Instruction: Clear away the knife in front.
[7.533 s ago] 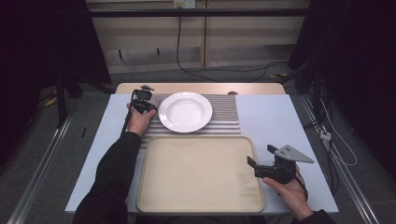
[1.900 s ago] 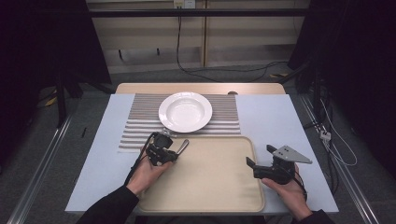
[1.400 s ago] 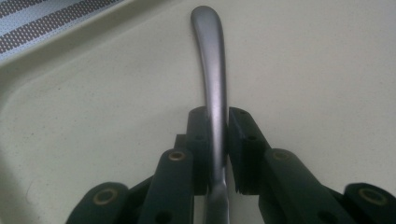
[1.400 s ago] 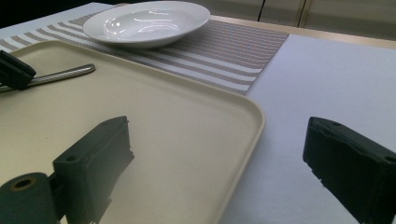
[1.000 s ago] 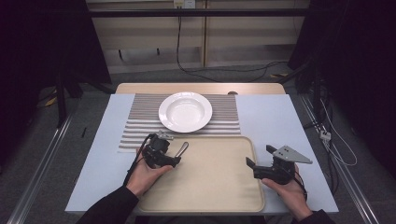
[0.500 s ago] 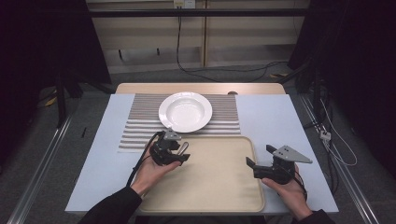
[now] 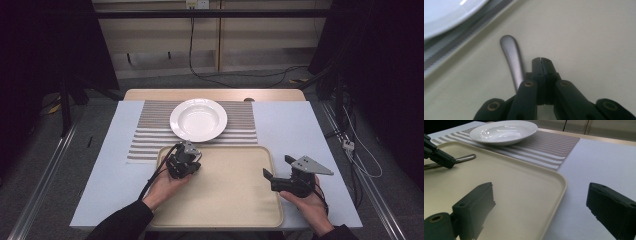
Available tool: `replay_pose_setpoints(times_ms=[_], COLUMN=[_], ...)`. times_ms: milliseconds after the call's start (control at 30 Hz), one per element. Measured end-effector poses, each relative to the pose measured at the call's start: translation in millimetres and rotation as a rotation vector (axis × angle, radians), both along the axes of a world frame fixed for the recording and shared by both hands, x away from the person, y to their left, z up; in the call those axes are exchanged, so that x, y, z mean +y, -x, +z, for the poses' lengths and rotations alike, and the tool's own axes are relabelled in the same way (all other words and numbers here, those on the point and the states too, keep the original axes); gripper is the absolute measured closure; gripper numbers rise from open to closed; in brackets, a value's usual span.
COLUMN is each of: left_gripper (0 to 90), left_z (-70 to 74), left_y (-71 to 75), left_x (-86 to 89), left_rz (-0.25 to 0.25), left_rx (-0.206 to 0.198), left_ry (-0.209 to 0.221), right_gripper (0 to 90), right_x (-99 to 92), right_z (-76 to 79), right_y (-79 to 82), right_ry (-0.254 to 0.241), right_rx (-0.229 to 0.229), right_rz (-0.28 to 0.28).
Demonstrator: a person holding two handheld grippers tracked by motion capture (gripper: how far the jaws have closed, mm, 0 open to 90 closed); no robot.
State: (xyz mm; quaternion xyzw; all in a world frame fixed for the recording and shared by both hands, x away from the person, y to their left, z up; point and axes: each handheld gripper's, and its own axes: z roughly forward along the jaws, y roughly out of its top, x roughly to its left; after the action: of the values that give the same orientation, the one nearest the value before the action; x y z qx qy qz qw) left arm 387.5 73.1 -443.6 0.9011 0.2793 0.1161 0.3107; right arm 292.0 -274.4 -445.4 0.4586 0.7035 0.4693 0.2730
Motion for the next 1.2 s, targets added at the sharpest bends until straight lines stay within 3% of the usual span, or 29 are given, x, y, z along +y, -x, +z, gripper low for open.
replay_pose_setpoints(times_ms=[200, 300, 367, 500, 1200], left_gripper=[90.0, 90.0, 90.0, 90.0, 90.0], left_z=[-1.6, -0.3, 1.3, 1.3, 3.1], left_y=[-0.3, 0.7, -1.3, -3.8, -3.5], left_x=[2.5, 1.7, 5.0, 9.7, 32.0], left_rz=[-0.062, -0.016, -0.023, -0.005, 0.02], left_rx=[-0.05, -0.035, -0.014, 0.016, 0.047], left_ry=[-0.025, -0.03, -0.046, -0.019, -0.016], right_gripper=[7.4, 7.4, 7.4, 7.3, 7.2], right_x=[-0.1, 0.2, 0.0, -0.1, 0.0], right_z=[0.1, 0.0, 0.1, 0.0, 0.0], right_y=[0.1, 0.0, 0.1, -0.1, -0.2], right_ry=[0.0, 0.001, 0.0, -0.001, -0.003], right_rx=[0.0, 0.001, 0.0, 0.004, 0.005], right_rz=[-0.002, -0.002, -0.002, -0.004, -0.001])
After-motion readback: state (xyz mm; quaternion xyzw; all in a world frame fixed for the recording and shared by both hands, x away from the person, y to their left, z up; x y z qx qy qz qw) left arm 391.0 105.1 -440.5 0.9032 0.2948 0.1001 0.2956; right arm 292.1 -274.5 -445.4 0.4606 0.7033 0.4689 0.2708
